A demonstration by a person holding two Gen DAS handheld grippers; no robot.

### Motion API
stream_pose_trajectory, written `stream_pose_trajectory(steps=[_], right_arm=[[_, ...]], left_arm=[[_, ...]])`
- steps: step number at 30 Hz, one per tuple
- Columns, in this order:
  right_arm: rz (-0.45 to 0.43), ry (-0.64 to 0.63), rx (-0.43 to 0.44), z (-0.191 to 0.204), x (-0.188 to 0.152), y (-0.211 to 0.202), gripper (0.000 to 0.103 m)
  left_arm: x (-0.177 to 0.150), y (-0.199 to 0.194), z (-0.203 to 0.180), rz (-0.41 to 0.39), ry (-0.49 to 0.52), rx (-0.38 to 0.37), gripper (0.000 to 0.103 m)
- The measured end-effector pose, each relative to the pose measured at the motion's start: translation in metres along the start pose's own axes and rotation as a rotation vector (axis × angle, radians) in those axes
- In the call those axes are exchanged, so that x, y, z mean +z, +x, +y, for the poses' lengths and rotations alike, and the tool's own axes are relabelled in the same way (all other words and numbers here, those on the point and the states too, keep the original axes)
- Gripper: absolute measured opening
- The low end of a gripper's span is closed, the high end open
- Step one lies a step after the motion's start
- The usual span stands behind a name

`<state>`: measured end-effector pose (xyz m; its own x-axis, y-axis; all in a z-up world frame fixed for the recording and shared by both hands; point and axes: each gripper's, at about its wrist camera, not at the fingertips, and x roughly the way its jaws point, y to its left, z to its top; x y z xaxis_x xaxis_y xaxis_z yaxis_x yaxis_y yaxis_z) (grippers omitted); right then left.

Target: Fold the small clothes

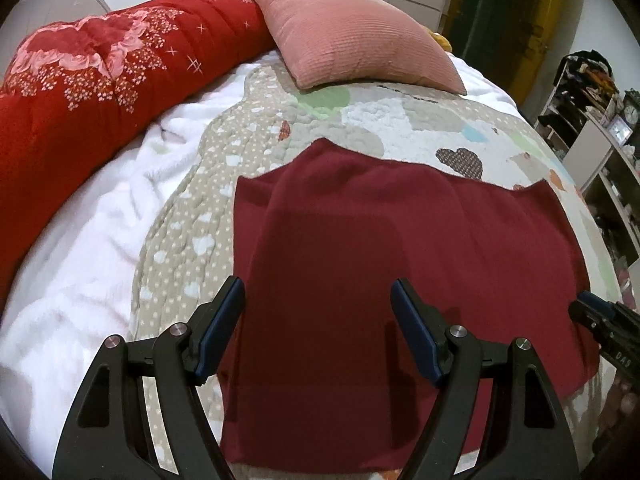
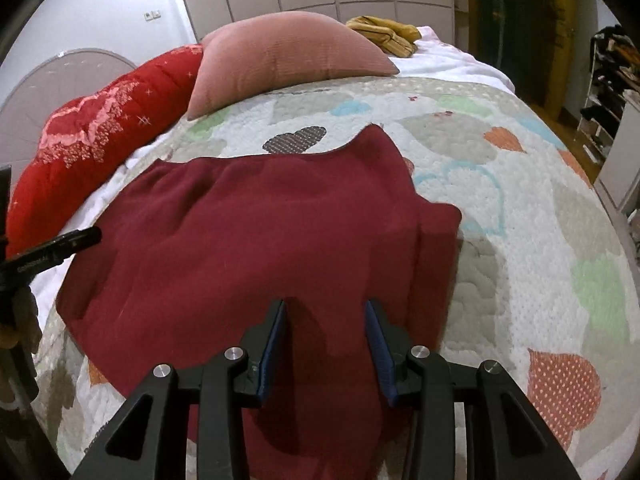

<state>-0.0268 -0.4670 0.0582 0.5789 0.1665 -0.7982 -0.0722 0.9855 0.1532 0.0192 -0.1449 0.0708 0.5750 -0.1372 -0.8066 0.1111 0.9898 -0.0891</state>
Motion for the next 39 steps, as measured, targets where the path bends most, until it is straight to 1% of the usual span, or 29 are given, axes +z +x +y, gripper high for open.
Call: stream_pose_trajectory(steps=[6,11,16,18,20,22,25,27,30,32,35,39], right_arm=[[0.012,-0.002,-0.011,0.001,-0.009,-0.013,0.039],[-0.025,-0.007,-0.027,0.004,-0.015,-0.035,0.039],[0.004,0.0,-0.06,-0.004,-0.024,-0.028,0.039],[0.019,0.015,-0.062,-0.009,-0.029,-0.022,0.039],[0.006,0.017,-0.053,-0.011,-0.032,-0.019,0.039],[0.01,-0.005,-0.061,-0.009,-0.032,-0.016,0.039],[0.02,0.004,-0.069,-0.007,-0.028,-0.018,0.039],[0.018,0.011,-0.067,-0.002,-0.023,-0.025,0.039],[-0.016,0.005,-0.01,0.013,-0.013,-0.035,0.039],[-0.027,-0.016,0.01,0.027,-0.006,-0.035,0.039],[-0.02,-0.053,0.055,0.051,0.005,-0.023,0.039],[-0.01,-0.083,0.066,0.074,0.014,-0.003,0.039]], left_arm=[[-0.01,-0.005,0.005,0.006,-0.01,0.0,0.076],[-0.018,-0.012,0.015,-0.003,-0.031,0.001,0.076],[-0.026,-0.006,0.023,0.027,-0.048,0.005,0.076],[-0.031,0.002,0.027,0.057,-0.07,-0.007,0.076],[-0.035,0.008,0.032,0.075,-0.093,-0.026,0.076],[-0.037,0.01,0.037,0.079,-0.119,-0.044,0.076],[-0.038,0.009,0.041,0.092,-0.147,-0.068,0.076],[-0.038,0.006,0.044,0.087,-0.161,-0.076,0.076],[-0.039,0.0,0.047,0.07,-0.171,-0.079,0.076],[-0.04,-0.001,0.051,0.062,-0.189,-0.09,0.076],[-0.043,0.002,0.057,0.073,-0.213,-0.109,0.076],[-0.045,0.006,0.06,0.072,-0.229,-0.124,0.076]])
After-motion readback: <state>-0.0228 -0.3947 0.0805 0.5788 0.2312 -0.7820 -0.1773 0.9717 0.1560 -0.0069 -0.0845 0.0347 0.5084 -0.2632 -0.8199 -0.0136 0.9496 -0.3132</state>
